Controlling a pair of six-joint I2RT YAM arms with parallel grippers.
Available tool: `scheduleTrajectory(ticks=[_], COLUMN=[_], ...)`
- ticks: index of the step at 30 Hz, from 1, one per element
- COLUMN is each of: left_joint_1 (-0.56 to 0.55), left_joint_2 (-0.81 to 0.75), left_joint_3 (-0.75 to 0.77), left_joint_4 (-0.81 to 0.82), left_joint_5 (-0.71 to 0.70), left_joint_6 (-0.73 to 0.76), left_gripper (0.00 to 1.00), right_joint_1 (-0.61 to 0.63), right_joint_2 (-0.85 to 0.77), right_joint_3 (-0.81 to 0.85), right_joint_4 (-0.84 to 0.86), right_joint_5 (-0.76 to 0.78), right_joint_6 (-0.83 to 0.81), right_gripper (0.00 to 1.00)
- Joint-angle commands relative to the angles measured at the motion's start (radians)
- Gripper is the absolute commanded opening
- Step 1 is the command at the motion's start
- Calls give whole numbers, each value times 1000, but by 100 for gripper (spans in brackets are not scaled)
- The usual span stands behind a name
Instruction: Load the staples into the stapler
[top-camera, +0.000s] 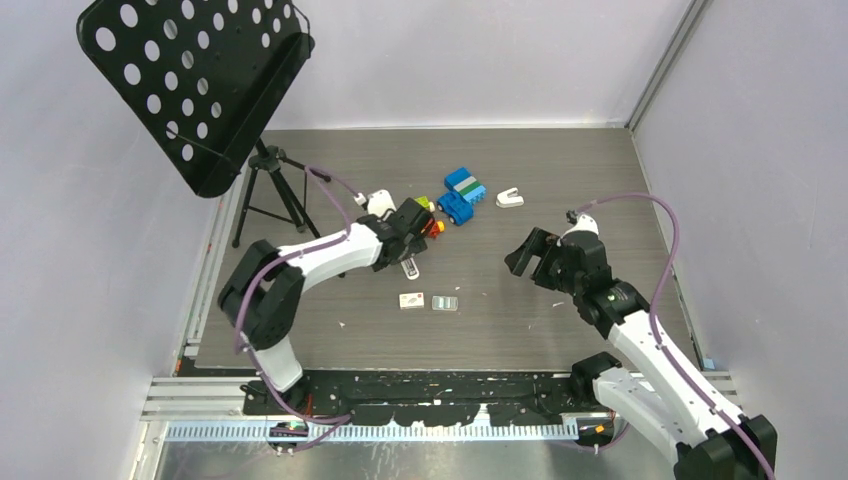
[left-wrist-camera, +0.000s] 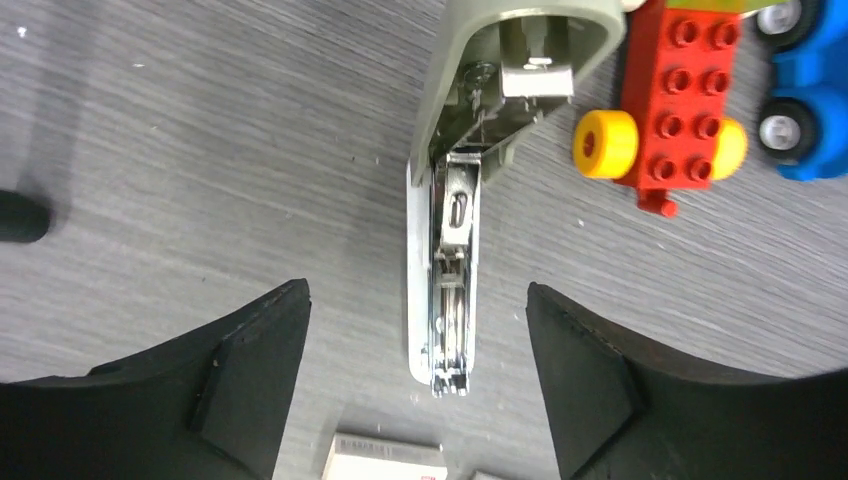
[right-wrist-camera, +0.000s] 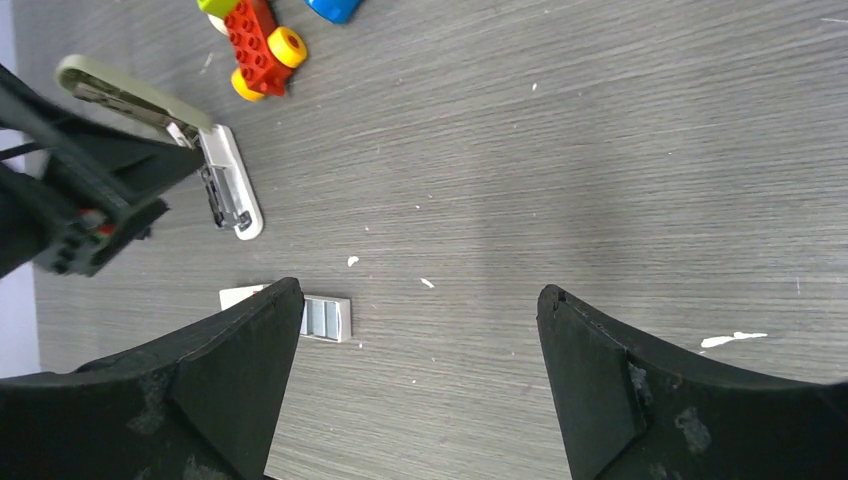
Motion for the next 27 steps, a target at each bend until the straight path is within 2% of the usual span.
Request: scheduleTrajectory(ticks=[1, 6, 11, 19, 23, 27], left_joint_1=[3, 3, 3, 3, 3, 3], left_joint_2=[-170, -348, -532, -766, -830, -843], left_joint_3=[-61, -116, -146, -119, -122, -139], left_joint_4=[50, 53, 37, -22, -14, -3], left_joint_5=[24, 35, 47, 145, 191, 229], left_joint_6=[20, 138, 365, 720, 864, 944], left_gripper=[86, 99, 100, 100, 100, 100], right_joint_1=[-1, -2, -13, -100, -129, -153], right_joint_2=[78, 239, 409, 686, 801, 905], right_joint_3=[90, 208, 334, 521, 588, 656], right_joint_4=[-22, -67, -72, -69, -29, 5], right_joint_5=[15, 132, 241, 311, 348, 357], right_joint_6=[-26, -27, -1, 168, 249, 318], right_gripper=[91, 91, 90, 85, 82, 77])
